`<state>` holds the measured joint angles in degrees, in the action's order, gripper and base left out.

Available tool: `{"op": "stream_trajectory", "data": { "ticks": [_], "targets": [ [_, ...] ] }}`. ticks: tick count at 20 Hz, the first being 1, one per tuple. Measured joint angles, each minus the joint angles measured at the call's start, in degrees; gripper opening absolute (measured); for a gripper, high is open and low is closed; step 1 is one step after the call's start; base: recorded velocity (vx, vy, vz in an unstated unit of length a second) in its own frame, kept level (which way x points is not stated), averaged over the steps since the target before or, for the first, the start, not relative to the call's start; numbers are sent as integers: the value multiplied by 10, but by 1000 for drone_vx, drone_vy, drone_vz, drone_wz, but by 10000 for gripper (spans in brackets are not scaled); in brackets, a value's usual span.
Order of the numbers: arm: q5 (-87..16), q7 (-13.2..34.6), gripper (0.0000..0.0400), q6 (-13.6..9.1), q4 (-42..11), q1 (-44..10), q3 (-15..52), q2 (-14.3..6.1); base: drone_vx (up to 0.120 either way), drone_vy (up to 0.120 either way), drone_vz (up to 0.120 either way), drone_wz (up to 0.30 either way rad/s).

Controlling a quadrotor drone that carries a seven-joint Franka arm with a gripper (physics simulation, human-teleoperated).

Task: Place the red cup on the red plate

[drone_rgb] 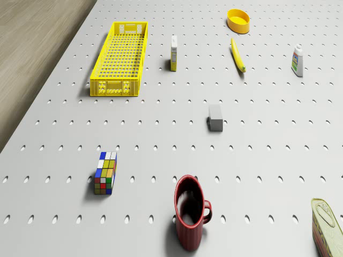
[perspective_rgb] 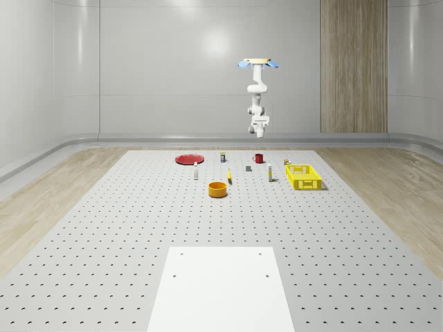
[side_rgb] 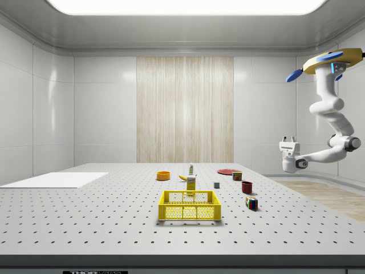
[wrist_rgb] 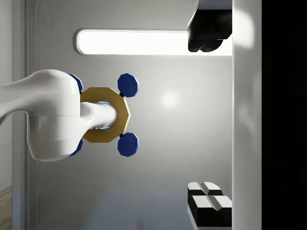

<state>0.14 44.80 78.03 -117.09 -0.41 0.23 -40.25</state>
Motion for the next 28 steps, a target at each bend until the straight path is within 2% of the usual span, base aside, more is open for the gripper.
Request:
{"op": "stream_trajectory", "data": {
  "ticks": [17,22,28],
  "targets": [
    [-1,0,400,6,-2,-1,1,-4,120,0,0,0],
    [-3,0,400,8,-4,-2,3,-5,96,-112,0,0],
    [-9,1,400,11,-6,-3,7,-7,107,0,0,0]
  ]
}}
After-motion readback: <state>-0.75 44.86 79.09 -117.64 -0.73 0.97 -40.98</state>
